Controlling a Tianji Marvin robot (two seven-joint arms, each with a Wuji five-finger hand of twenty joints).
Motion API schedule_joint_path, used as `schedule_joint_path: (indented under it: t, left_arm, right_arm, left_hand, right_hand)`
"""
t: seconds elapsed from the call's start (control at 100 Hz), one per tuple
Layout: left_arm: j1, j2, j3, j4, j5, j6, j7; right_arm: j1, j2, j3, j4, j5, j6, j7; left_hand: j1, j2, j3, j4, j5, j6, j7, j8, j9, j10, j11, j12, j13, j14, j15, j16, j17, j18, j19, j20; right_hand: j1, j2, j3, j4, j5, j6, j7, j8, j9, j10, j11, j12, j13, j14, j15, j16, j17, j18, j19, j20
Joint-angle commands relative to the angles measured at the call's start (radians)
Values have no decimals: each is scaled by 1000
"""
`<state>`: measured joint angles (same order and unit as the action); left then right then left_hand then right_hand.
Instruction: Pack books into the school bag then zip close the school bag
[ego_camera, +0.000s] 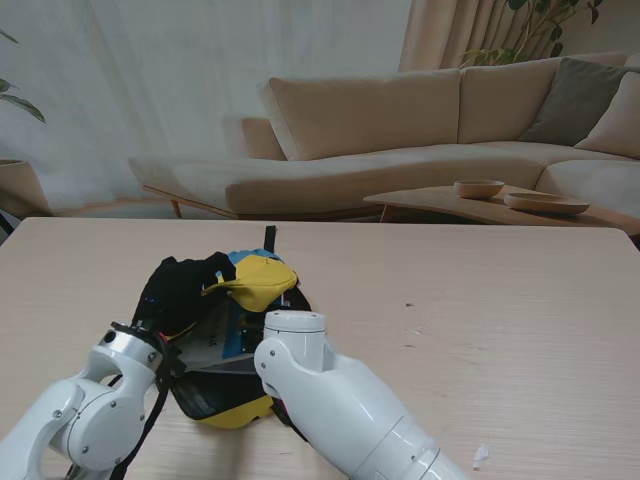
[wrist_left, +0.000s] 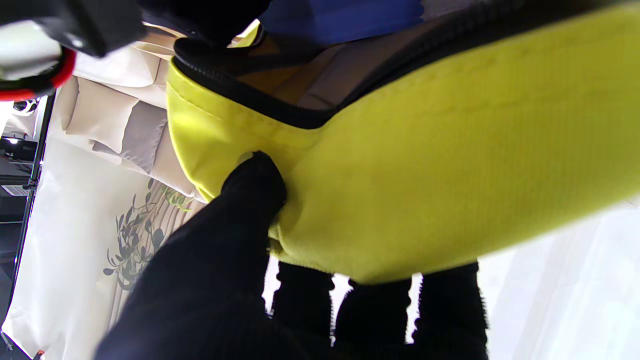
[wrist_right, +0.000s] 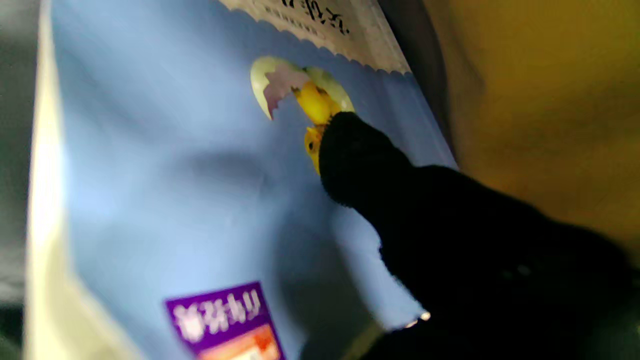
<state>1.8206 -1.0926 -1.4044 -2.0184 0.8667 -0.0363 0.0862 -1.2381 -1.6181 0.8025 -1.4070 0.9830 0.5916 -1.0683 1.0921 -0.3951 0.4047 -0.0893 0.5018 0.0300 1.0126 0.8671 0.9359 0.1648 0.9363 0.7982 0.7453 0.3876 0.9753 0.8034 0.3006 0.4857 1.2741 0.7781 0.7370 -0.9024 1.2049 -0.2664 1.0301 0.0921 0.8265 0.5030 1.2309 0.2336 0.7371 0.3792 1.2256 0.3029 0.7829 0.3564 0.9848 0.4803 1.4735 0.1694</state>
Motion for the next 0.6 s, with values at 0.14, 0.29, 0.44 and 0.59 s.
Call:
schedule_joint_path:
  t: [0.14, 0.29, 0.44, 0.59]
  left_arm:
    - [17, -9, -1, -30, 4, -4, -2]
    - [22, -9, 0, -32, 8, -6, 3]
    - [23, -9, -1, -32, 10, -7, 4]
    - [22, -9, -1, -30, 8, -8, 3]
  right_arm:
    - [25, -40, -16, 39, -5, -32, -5]
    - [31, -62, -21, 70, -46, -41, -15]
    - [35, -77, -26, 86, -80, -38, -14]
    - [45, -85, -33, 92, -82, -42, -20]
  left_hand:
    - [76, 76, -8, -10, -30, -18, 67, 40, -12, -20, 42, -9, 13, 22, 24, 19, -8, 35, 39, 31]
    - [77, 76, -9, -9, -30, -20, 68, 41, -9, -21, 44, -9, 14, 20, 24, 19, -8, 35, 39, 31]
    - [77, 75, -10, -9, -29, -18, 68, 40, -11, -19, 43, -9, 15, 21, 24, 19, -7, 35, 40, 32]
    - [78, 76, -11, -9, -30, -19, 67, 40, -10, -20, 43, -10, 14, 21, 24, 20, -8, 36, 40, 32]
  right_hand:
    - [110, 114, 116, 5, 108, -204, 144, 120, -1, -9, 26, -20, 48, -20, -8, -8, 14, -20, 11, -9]
    - [109, 109, 115, 6, 99, -203, 135, 114, 2, -9, -4, -66, 36, -20, -50, -25, 3, -27, -14, -19]
    - [101, 108, 111, 10, 55, -171, 155, -38, 12, 0, -65, -114, 30, -18, -126, -58, 3, -33, -37, -40]
    - [105, 114, 97, 7, -12, -96, 149, -214, 3, 24, -156, -132, 6, -5, -211, -103, -4, -36, -73, -73]
